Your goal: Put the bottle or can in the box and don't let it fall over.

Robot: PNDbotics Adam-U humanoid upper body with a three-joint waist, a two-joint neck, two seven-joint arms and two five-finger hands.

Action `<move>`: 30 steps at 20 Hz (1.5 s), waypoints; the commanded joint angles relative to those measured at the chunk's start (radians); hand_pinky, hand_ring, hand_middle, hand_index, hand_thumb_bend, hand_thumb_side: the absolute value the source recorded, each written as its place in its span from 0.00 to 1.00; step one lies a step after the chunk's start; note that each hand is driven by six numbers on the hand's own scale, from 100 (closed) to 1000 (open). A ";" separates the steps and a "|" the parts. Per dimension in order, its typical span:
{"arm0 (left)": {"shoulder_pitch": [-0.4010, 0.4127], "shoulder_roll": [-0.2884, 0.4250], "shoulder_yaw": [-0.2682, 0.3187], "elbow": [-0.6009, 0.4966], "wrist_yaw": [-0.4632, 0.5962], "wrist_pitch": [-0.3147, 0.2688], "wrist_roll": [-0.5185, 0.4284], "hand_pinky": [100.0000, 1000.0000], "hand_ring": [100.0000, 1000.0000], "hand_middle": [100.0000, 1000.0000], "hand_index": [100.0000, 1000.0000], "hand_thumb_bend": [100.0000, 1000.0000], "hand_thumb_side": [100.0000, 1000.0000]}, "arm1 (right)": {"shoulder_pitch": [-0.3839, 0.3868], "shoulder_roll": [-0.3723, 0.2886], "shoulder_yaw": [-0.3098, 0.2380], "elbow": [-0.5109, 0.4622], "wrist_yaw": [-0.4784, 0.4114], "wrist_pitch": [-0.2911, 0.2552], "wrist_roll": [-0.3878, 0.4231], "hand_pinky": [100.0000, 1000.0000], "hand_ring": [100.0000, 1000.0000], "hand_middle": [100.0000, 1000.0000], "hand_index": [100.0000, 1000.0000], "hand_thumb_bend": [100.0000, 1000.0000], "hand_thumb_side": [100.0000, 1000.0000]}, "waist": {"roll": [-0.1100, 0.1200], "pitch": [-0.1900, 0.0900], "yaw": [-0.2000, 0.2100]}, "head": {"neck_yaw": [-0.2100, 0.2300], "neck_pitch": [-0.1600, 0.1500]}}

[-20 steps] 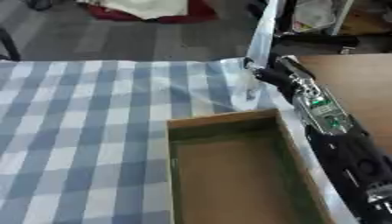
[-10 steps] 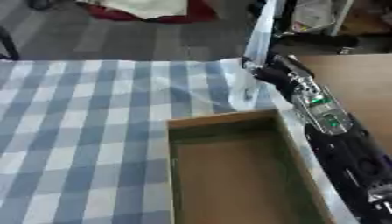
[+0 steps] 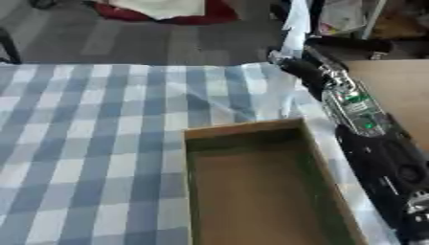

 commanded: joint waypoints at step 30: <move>0.005 0.034 0.004 -0.014 -0.002 0.001 0.003 0.17 0.76 0.73 0.46 0.00 0.64 | -0.059 -0.077 -0.010 -0.158 -0.099 0.013 -0.060 0.97 0.89 0.79 0.09 0.00 0.41 | -0.009 -0.054 -0.014 | 0.004 0.018</move>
